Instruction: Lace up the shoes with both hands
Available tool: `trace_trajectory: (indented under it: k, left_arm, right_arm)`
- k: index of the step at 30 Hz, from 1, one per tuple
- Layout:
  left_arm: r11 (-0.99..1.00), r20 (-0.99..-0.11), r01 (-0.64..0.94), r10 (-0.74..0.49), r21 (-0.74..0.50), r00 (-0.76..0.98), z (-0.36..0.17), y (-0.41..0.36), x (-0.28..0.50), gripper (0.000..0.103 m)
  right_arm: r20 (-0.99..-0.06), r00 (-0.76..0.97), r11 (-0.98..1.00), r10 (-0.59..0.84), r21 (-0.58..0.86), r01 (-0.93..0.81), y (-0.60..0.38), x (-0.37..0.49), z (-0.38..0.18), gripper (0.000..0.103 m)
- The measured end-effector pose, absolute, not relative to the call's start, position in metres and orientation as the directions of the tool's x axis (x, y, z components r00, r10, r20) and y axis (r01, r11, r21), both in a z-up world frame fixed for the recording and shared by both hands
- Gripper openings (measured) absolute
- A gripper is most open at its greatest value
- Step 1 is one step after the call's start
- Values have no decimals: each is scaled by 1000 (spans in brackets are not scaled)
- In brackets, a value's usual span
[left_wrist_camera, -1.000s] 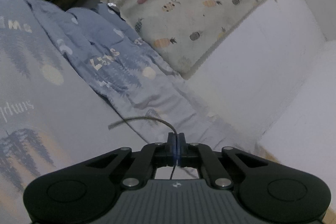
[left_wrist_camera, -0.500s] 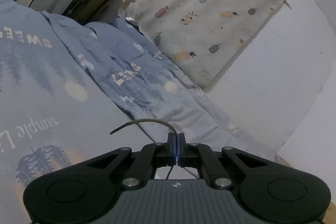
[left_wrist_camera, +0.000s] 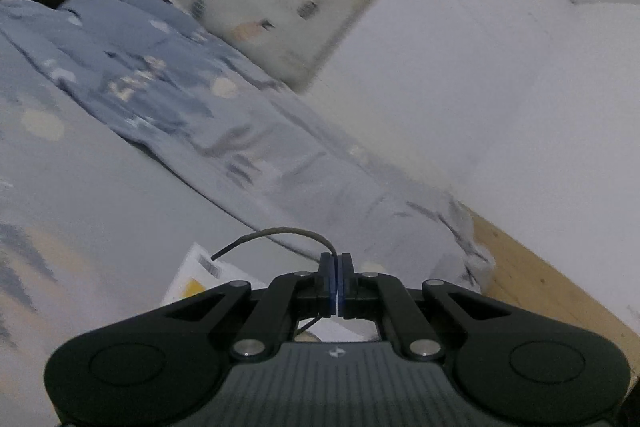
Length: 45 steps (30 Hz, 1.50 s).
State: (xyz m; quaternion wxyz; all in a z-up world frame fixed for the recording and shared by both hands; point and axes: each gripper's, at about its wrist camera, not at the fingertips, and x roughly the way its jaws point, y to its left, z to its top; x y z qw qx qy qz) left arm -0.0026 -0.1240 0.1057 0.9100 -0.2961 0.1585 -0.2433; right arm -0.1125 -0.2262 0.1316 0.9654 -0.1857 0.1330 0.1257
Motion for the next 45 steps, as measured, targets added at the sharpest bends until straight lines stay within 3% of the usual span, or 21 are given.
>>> trace_trajectory:
  k: [9,13,19,45]
  left_arm:
    - [704,-177,390,-587,-593,790,99,-141,-10,0]
    - [701,-184,393,-595,-596,782,98,-142,-11,0]
    - [689,-179,395,-603,-607,777,99,-141,-10,0]
    - [684,-115,343,-530,-644,840,106,-107,2,0]
  right_arm:
    - [-246,961,903,128,-372,-215,-222,-114,136,34]
    - [-248,964,893,96,-406,-194,-218,-113,134,12]
    - [-258,963,898,74,-403,-177,-220,-111,136,2]
    - [-292,953,902,77,-387,-192,-240,-127,146,1]
